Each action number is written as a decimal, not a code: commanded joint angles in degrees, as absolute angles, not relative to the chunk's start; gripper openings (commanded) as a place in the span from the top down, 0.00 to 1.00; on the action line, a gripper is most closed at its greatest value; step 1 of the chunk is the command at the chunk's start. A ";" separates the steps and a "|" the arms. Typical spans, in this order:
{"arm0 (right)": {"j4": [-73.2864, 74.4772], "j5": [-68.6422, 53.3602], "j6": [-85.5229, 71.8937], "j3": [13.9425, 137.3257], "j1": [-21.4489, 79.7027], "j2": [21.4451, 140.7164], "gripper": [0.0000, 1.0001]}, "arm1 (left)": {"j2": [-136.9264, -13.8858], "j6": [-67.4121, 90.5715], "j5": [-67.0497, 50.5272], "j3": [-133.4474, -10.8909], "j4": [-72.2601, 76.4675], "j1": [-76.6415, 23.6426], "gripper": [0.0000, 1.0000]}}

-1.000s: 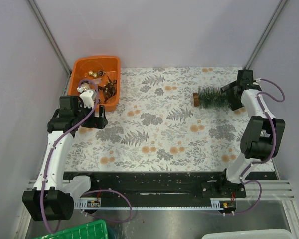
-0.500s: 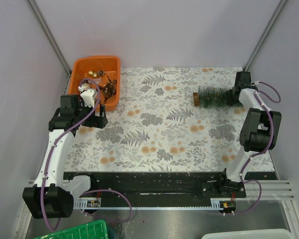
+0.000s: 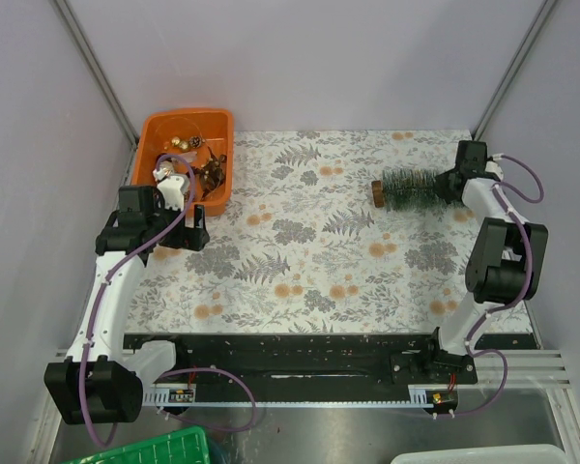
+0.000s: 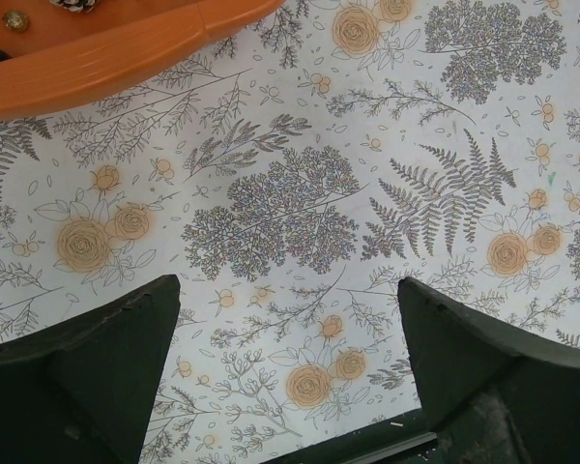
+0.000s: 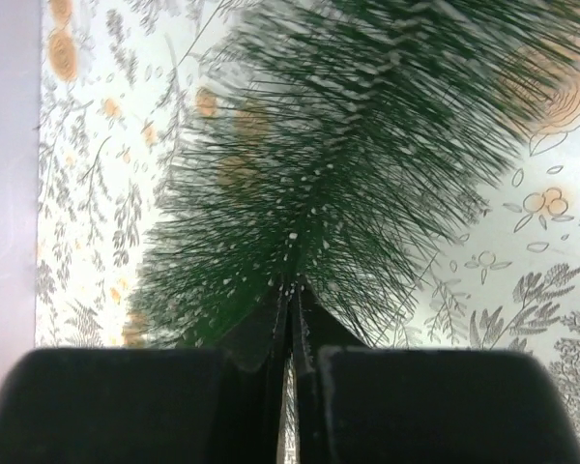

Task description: Decorate the small christmas tree

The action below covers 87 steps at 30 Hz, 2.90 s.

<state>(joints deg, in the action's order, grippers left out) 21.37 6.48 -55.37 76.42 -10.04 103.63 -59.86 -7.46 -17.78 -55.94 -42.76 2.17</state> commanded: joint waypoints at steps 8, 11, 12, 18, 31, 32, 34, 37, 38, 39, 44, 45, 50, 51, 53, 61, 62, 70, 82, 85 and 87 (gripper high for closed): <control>15.56 11.77 -47.99 69.70 4.20 86.32 1.00 | -60.56 -6.15 -17.40 -59.85 -42.80 2.37 0.01; 15.73 14.67 -46.23 68.38 9.74 83.94 1.00 | -60.03 -6.15 -17.23 -60.29 -43.42 2.46 0.01; 15.91 15.55 -45.88 67.94 12.19 82.98 1.00 | -59.86 -6.07 -17.23 -60.38 -43.59 2.46 0.01; 15.56 20.30 -43.16 65.31 21.43 78.58 1.00 | -58.62 -6.06 -16.88 -60.73 -44.73 2.55 0.01; -4.03 20.92 -38.49 52.22 32.16 70.40 1.00 | -57.48 -5.63 -16.70 -60.21 -45.79 2.46 0.01; -5.00 20.83 -38.84 51.69 32.69 70.05 1.00 | -57.48 -5.71 -16.53 -60.21 -45.79 2.37 0.01; -6.23 20.57 -39.81 50.80 33.74 70.05 1.00 | -57.39 -5.80 -16.26 -59.94 -45.79 2.37 0.01; -8.43 19.52 -41.74 49.93 35.41 70.75 1.00 | -57.30 -5.80 -16.17 -59.42 -45.70 2.46 0.01; -9.48 19.42 -42.44 49.66 36.20 71.01 1.00 | -57.39 -5.71 -16.26 -59.24 -45.70 2.46 0.01; -10.54 19.16 -43.23 49.14 36.73 71.19 1.00 | -57.39 -5.71 -16.26 -58.98 -45.79 2.46 0.01; -15.46 20.82 -43.86 47.46 41.21 72.68 1.00 | -57.39 -5.89 -16.00 -58.45 -45.61 2.37 0.01; -16.69 21.96 -43.34 47.11 42.44 72.95 1.00 | -57.39 -5.98 -15.91 -58.45 -45.62 2.37 0.01; -19.77 25.57 -42.27 45.18 46.05 74.09 1.00 | -57.13 -6.33 -15.64 -58.10 -45.62 2.46 0.01; -20.38 25.66 -42.01 44.91 46.32 74.53 1.00 | -57.13 -6.33 -15.56 -58.01 -45.53 2.46 0.01; -21.00 26.01 -41.66 45.17 46.67 75.14 1.00 | -57.13 -6.33 -15.73 -57.75 -45.53 2.46 0.01; -21.97 28.21 -38.58 47.11 49.04 77.17 1.00 | -56.78 -6.50 -15.38 -57.48 -45.53 2.46 0.01; -22.06 28.82 -38.85 46.59 49.39 77.08 1.00 | -56.69 -6.59 -15.29 -57.48 -45.61 2.46 0.01; -19.34 36.99 -44.12 40.52 53.08 73.13 1.00 | -56.60 -6.68 -15.29 -57.04 -45.53 2.46 0.01; -9.15 46.84 -46.93 35.42 63.71 64.96 1.00 | -56.69 -6.59 -15.03 -57.22 -45.53 2.46 0.01; -4.58 49.39 -50.09 35.07 66.26 63.20 1.00 | -57.04 -6.42 -15.12 -57.65 -45.53 2.46 0.01; -0.37 51.32 -52.98 35.24 67.76 62.41 1.00 | -57.57 -6.33 -15.03 -58.18 -45.61 2.46 0.01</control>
